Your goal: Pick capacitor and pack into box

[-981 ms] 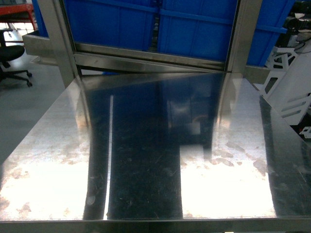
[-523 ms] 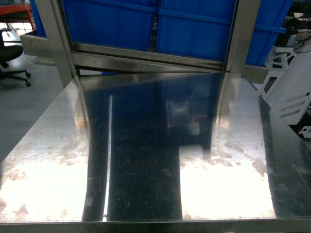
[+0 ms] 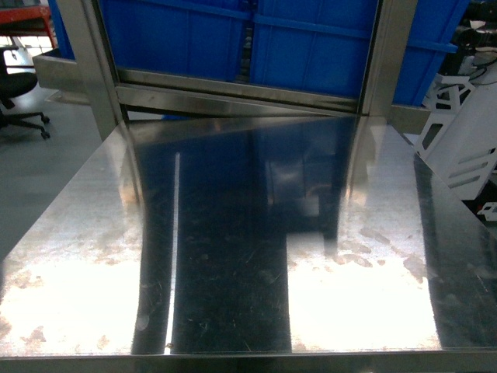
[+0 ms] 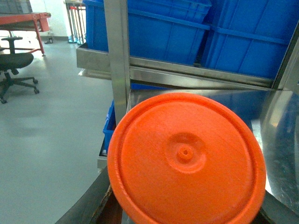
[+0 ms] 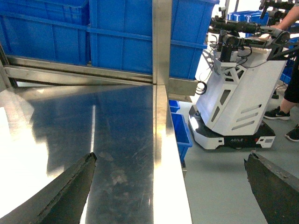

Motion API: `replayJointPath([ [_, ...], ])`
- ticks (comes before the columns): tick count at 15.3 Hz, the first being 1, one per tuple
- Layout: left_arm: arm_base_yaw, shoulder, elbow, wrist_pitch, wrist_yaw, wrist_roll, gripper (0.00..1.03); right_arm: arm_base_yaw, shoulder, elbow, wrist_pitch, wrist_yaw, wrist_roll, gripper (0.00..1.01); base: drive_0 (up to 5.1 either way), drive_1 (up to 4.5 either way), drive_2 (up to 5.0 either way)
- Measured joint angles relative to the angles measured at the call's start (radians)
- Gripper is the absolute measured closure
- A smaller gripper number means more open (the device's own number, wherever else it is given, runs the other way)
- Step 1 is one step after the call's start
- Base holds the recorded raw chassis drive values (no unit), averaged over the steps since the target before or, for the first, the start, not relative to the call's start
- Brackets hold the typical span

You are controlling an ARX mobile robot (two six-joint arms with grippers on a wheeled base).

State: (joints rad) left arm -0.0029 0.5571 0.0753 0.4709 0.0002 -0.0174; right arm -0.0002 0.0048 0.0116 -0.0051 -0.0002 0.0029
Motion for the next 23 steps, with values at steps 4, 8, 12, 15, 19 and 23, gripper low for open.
replayJointPath([
  [4, 0.0, -0.181, -0.062, -0.1, -0.001, 0.0, 0.58, 0.0, 0.0, 0.0, 0.0, 0.0, 0.0, 0.03, 0.0, 0.0, 0.0],
  [8, 0.0, -0.219, -0.062, -0.135, 0.0, 0.0, 0.58, 0.0, 0.0, 0.0, 0.0, 0.0, 0.0, 0.03, 0.0, 0.0, 0.0],
  [12, 0.0, -0.278, -0.062, -0.195, -0.001, 0.0, 0.58, 0.0, 0.0, 0.0, 0.0, 0.0, 0.0, 0.03, 0.0, 0.0, 0.0],
  [15, 0.0, -0.349, -0.062, -0.263, -0.001, 0.0, 0.58, 0.0, 0.0, 0.0, 0.0, 0.0, 0.0, 0.03, 0.0, 0.0, 0.0],
  [19, 0.0, -0.537, -0.061, -0.491, -0.002, 0.0, 0.58, 0.0, 0.0, 0.0, 0.0, 0.0, 0.0, 0.03, 0.0, 0.0, 0.0],
  [23, 0.0, -0.546, -0.061, -0.476, -0.001, 0.0, 0.58, 0.0, 0.0, 0.0, 0.0, 0.0, 0.0, 0.03, 0.0, 0.0, 0.0],
])
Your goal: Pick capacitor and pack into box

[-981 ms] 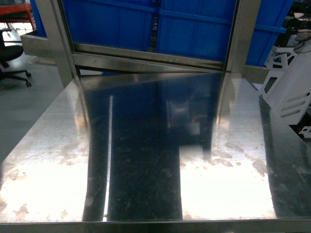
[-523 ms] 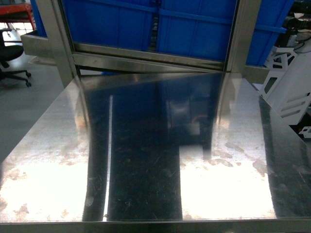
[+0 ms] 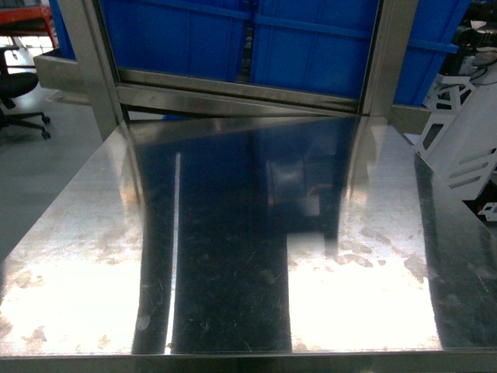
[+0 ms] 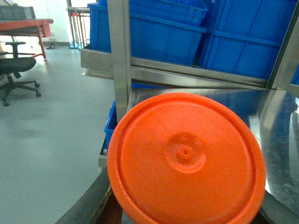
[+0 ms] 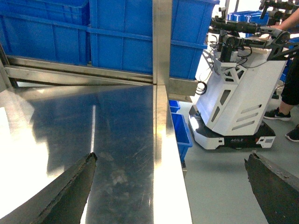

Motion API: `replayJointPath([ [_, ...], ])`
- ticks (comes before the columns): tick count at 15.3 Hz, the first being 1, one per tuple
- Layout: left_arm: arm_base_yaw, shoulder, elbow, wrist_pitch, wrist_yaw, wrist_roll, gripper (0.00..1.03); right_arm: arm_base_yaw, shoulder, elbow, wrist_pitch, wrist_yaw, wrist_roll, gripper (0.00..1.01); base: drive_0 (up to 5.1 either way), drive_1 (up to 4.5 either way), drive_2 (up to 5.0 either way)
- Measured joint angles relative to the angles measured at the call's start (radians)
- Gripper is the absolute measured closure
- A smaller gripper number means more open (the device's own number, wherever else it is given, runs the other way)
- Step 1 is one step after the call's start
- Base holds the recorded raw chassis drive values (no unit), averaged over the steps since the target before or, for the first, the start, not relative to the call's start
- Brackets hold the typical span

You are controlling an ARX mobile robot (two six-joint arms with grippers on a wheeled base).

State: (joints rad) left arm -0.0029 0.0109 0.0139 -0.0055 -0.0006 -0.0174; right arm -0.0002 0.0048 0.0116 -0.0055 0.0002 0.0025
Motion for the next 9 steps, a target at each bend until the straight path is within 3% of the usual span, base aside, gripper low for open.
replayJointPath([
  [9, 0.0, 0.0, 0.0, 0.0, 0.0, 0.0, 0.58, 0.0, 0.0, 0.0, 0.0, 0.0, 0.0, 0.03, 0.0, 0.0, 0.0],
])
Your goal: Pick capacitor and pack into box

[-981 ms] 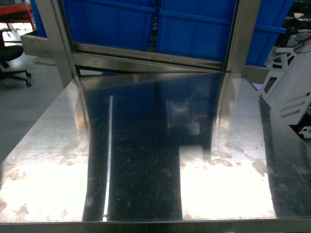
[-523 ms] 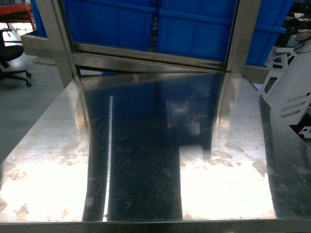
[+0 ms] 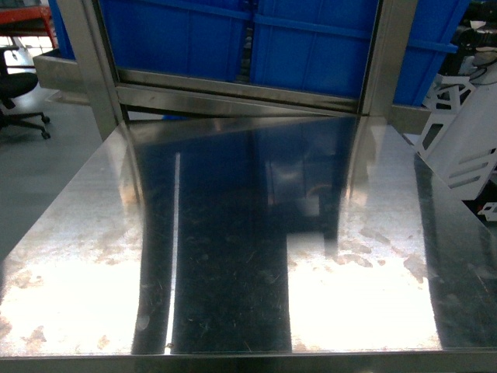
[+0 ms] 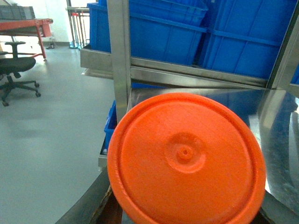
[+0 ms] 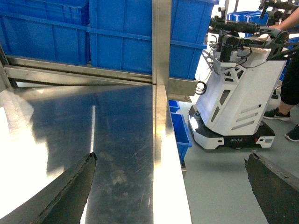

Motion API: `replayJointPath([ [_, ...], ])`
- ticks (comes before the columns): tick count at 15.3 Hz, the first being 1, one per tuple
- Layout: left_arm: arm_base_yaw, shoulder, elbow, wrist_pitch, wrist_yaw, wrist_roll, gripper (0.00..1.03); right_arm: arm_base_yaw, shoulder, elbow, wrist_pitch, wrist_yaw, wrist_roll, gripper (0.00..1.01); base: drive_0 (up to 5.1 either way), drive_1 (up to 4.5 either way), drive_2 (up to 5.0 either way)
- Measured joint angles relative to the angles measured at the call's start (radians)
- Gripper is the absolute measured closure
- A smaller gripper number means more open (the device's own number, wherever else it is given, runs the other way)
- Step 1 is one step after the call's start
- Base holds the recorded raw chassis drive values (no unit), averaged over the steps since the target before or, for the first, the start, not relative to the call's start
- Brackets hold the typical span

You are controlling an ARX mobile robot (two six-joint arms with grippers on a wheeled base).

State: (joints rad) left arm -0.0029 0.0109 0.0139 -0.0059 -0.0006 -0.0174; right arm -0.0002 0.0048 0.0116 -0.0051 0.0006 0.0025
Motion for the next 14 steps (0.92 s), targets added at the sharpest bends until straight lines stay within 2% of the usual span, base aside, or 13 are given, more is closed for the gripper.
replayJointPath([
  [14, 0.0, 0.0, 0.0, -0.001, 0.0, 0.007, 0.58, 0.0, 0.0, 0.0, 0.0, -0.001, 0.0, 0.03, 0.0, 0.0, 0.0],
])
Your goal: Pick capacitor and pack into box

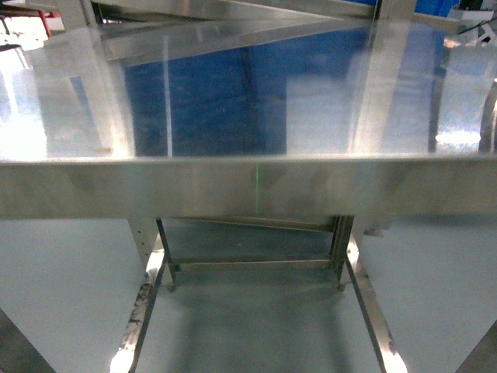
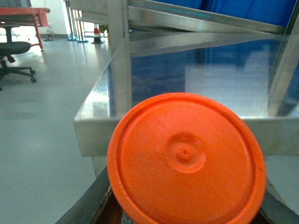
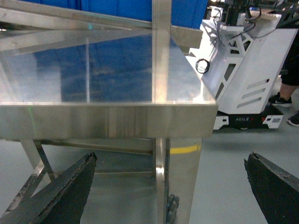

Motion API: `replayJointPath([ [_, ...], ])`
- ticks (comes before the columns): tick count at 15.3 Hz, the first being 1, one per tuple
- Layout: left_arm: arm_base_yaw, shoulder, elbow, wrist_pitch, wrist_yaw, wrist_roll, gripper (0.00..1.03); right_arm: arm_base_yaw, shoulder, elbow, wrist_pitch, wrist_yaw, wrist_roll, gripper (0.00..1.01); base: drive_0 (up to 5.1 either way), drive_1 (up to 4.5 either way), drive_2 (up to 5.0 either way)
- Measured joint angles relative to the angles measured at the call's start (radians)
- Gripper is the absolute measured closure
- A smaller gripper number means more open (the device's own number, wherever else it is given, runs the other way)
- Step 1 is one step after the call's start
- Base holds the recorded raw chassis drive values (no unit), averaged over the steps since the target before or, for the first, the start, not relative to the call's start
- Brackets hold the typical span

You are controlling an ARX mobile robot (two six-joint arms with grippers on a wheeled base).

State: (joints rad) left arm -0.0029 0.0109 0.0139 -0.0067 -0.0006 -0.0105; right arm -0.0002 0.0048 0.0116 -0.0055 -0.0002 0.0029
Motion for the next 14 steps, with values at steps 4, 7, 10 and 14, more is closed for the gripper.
replayJointPath([
  [4, 0.0, 0.0, 0.0, 0.0, 0.0, 0.0, 0.58, 0.0, 0.0, 0.0, 0.0, 0.0, 0.0, 0.03, 0.0, 0.0, 0.0],
  [7, 0.0, 0.0, 0.0, 0.0, 0.0, 0.0, 0.58, 0.0, 0.0, 0.0, 0.001, 0.0, 0.0, 0.03, 0.0, 0.0, 0.0],
  [10, 0.0, 0.0, 0.0, 0.0, 0.0, 0.0, 0.58, 0.0, 0.0, 0.0, 0.001, -0.001, 0.0, 0.03, 0.0, 0.0, 0.0],
  [14, 0.0, 0.0, 0.0, -0.001, 0.0, 0.0, 0.59, 0.0, 0.0, 0.0, -0.002, 0.0, 0.0, 0.03, 0.0, 0.0, 0.0],
])
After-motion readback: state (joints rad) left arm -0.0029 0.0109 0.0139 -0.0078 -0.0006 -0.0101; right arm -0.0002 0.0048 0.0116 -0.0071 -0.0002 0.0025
